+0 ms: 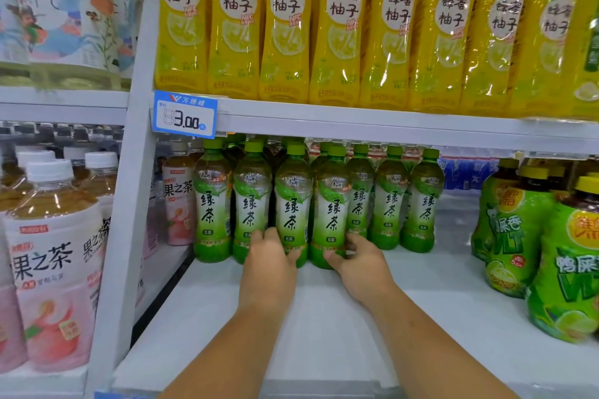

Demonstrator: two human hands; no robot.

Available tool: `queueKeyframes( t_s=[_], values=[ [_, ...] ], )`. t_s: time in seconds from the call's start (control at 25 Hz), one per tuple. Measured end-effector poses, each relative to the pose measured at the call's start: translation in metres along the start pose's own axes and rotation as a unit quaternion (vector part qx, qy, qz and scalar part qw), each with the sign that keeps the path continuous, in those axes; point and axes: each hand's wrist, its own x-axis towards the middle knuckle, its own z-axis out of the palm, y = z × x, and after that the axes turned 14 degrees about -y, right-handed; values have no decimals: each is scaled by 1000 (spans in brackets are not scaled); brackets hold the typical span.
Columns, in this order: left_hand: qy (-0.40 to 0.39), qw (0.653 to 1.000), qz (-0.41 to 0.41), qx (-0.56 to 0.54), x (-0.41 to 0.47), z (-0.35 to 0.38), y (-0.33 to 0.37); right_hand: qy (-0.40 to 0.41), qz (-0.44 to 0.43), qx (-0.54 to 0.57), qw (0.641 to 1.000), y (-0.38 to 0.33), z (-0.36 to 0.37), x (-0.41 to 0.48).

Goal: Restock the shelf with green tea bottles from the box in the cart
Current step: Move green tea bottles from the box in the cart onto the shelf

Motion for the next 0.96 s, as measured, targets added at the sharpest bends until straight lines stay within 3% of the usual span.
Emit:
queueKeyframes(
  t_s=[0.96],
  values=[
    [-5, 999, -37, 3, 8, 0, 0, -3, 38, -114, 993, -6, 4, -3]
  ],
)
